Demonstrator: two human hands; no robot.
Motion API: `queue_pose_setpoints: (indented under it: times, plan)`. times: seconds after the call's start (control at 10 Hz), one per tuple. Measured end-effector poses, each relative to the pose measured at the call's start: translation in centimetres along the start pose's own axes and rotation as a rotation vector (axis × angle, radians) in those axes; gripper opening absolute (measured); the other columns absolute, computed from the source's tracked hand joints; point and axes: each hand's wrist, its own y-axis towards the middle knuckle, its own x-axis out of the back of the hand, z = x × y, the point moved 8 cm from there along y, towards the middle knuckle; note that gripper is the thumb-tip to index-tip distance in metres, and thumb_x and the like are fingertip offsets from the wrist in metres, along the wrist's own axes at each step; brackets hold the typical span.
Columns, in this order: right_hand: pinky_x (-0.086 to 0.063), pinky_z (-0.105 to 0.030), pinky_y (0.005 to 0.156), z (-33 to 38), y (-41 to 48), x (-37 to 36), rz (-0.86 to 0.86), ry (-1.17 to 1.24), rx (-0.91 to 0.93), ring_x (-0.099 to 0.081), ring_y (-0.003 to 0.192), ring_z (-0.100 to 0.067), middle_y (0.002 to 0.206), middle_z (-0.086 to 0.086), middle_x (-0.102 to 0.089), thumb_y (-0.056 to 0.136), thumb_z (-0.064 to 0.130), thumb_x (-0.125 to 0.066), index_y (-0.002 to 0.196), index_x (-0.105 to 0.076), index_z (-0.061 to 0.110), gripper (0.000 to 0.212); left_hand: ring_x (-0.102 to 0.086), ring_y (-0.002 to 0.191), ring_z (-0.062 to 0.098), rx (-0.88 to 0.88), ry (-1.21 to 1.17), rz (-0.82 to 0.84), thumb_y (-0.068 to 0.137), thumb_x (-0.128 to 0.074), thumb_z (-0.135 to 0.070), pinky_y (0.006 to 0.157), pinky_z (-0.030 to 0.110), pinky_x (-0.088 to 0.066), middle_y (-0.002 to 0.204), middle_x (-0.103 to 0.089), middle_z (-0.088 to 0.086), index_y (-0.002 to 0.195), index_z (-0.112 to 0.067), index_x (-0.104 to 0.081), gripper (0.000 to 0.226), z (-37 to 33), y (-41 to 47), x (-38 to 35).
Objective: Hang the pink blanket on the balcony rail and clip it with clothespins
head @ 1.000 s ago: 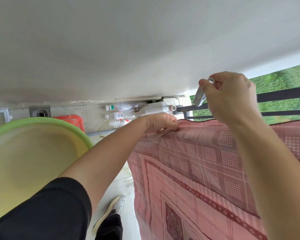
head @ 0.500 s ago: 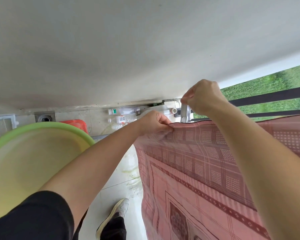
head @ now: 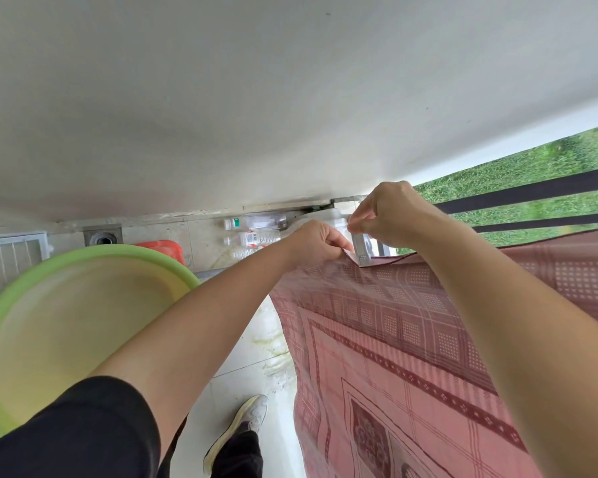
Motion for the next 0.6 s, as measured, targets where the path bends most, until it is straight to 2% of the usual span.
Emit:
queue_pose_setpoints:
  times: [0.2,0.3,0.4,0.5,0.6]
  plan:
    - [-0.061,-0.039,0.079,0.4,-0.4,-0.2,-0.031,-0.051,0.002,-0.072,0.081,-0.022,0.095,-0.004,-0.074,0.084,0.024,-0.077,0.088,-0.080,0.018,0.008,-0.032,0.037,0.002,0.024,-0.006,-0.001,0.085,-0.060,0.000,0.044,0.013,-0.032,0.047,-0.047,-0.009,0.093,-0.011,-0.078,0.023,-0.1,-0.2,-0.2]
    - [-0.059,-0.038,0.083,1.1,-0.5,-0.3,0.011,-0.095,0.007,-0.069,0.089,-0.019,0.097,-0.002,-0.074,0.080,0.031,-0.080,0.094,-0.077,0.013,0.023,-0.029,0.037,0.003,0.021,0.009,-0.005,0.085,-0.068,-0.005,0.044,0.019,-0.028,0.041,-0.038,-0.014,0.065,-0.022,-0.075,0.026,-0.2,-0.1,-0.3]
    - [-0.059,-0.041,0.082,1.5,-0.2,-1.0,0.043,-0.230,0.024,-0.068,0.094,-0.022,0.099,-0.007,-0.074,0.081,0.032,-0.078,0.098,-0.074,0.004,0.033,-0.026,0.037,0.004,0.024,0.003,-0.003,0.085,-0.072,-0.010,0.044,0.021,-0.024,0.039,-0.032,-0.015,0.051,-0.023,-0.049,0.043,-0.1,0.2,-0.3]
    - [-0.060,-0.041,0.078,0.8,-0.1,-1.1,-0.014,-0.237,-0.011,-0.067,0.093,-0.027,0.104,-0.011,-0.071,0.084,0.033,-0.069,0.102,-0.071,0.004,0.034,-0.032,0.039,0.001,-0.014,0.029,-0.021,0.085,-0.072,-0.010,0.047,0.020,-0.029,0.040,-0.042,-0.017,0.061,-0.026,-0.061,0.031,-0.6,-0.2,-0.1]
    - [-0.049,-0.035,0.070,-0.4,-1.1,-0.7,-0.053,-0.271,-0.085,-0.060,0.091,-0.029,0.104,-0.010,-0.063,0.095,0.040,-0.058,0.099,-0.059,0.007,0.034,-0.058,0.063,-0.001,0.001,0.022,-0.118,0.084,-0.075,-0.022,0.068,0.019,-0.049,0.071,-0.071,-0.011,0.083,-0.019,-0.077,0.003,-0.6,-0.8,1.2]
